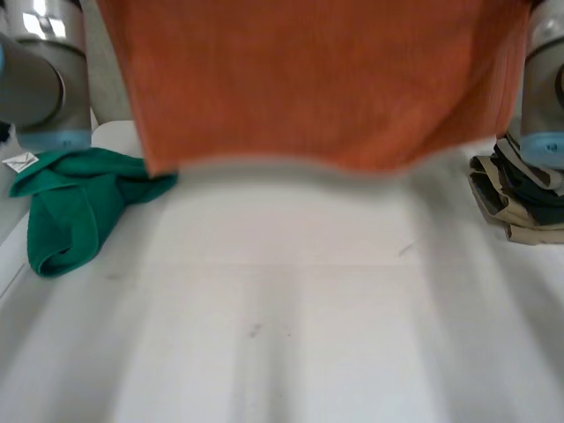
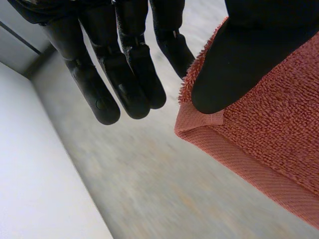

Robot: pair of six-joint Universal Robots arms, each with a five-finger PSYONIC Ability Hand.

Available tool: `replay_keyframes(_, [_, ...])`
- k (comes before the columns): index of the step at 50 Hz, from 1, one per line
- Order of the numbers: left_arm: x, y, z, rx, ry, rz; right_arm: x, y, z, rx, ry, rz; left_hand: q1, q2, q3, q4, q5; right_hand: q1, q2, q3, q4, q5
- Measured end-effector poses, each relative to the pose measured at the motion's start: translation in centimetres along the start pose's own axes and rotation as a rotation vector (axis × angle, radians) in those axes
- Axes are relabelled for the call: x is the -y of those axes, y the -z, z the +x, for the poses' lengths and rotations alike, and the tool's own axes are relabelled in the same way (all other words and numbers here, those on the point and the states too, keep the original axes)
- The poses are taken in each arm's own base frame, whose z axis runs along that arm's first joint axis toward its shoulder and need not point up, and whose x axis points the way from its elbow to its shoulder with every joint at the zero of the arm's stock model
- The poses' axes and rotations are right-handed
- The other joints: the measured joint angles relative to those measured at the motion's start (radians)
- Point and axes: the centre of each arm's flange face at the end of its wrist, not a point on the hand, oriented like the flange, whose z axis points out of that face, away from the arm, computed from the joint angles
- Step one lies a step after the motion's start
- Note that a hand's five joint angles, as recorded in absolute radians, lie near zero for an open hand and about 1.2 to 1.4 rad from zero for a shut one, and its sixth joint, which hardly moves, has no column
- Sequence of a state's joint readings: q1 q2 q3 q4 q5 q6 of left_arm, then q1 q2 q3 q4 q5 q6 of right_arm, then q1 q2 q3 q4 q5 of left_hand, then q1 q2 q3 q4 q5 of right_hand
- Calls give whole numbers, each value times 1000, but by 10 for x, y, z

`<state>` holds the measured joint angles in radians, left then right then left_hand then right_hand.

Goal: Fold the laundry.

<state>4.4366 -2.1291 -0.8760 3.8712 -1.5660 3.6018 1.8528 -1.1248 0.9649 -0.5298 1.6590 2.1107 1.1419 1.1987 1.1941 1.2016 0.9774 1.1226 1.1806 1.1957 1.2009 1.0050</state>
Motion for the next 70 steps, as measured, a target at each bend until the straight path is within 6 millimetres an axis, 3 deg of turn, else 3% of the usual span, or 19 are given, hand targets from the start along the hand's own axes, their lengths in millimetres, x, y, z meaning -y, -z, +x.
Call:
replay_keyframes(4, [14, -9, -8, 46, 15, 63, 7, -5, 9, -83, -15, 55, 0, 0, 0, 0, 0, 0, 0, 0, 0, 0])
replay_keyframes(11, [-16, 31, 3, -28, 67, -112, -10, 21, -19, 43, -11, 12, 0, 0, 0, 0, 0, 0, 0, 0, 0, 0])
replay_keyframes(15, [-42, 69, 12, -88, 86, -251, -29, 49, -48, 188, -7, -49, 0, 0, 0, 0, 0, 0, 0, 0, 0, 0])
replay_keyframes(23, [-88, 161, 41, -272, 109, -525, -82, 125, -118, 528, -69, -274, 0, 1, 1, 0, 0, 0, 1, 1, 0, 0])
replay_keyframes(30, [-103, 235, 55, -439, 97, -781, -104, 174, -145, 723, -99, -434, 0, 1, 1, 0, 0, 0, 1, 1, 0, -2])
replay_keyframes(36, [-76, 264, 36, -567, 4, -960, -100, 197, -127, 843, -64, -521, 0, 1, 1, 0, 0, 0, 1, 1, 0, 0])
replay_keyframes(46, [7, 307, -24, -845, -244, -1198, -86, 244, -31, 1125, 128, -732, 0, 1, 1, 0, 0, 0, 1, 1, 0, 0])
replay_keyframes(50, [27, 317, -35, -929, -293, -1240, -86, 259, -7, 1202, 183, -786, 0, 1, 1, 0, 16, 0, 1, 1, 0, 0])
replay_keyframes(56, [25, 313, -33, -953, -320, -1214, -91, 258, -3, 1177, 214, -776, 28, 1, 1, 0, 39, 0, 1, 1, 0, 2])
replay_keyframes(61, [11, 305, -12, -950, -305, -1145, -98, 247, -14, 1086, 208, -730, 28, 1, 1, 0, 39, -2, -16, -27, -31, -12])
replay_keyframes(65, [0, 300, 7, -914, -263, -1112, -105, 238, -22, 1014, 185, -710, 28, 1, 1, 0, 39, -94, -165, -178, -181, -160])
replay_keyframes(70, [-3, 296, 15, -871, -217, -1110, -108, 236, -24, 991, 168, -711, 28, 1, 1, 0, 39, -111, -168, -186, -188, -169])
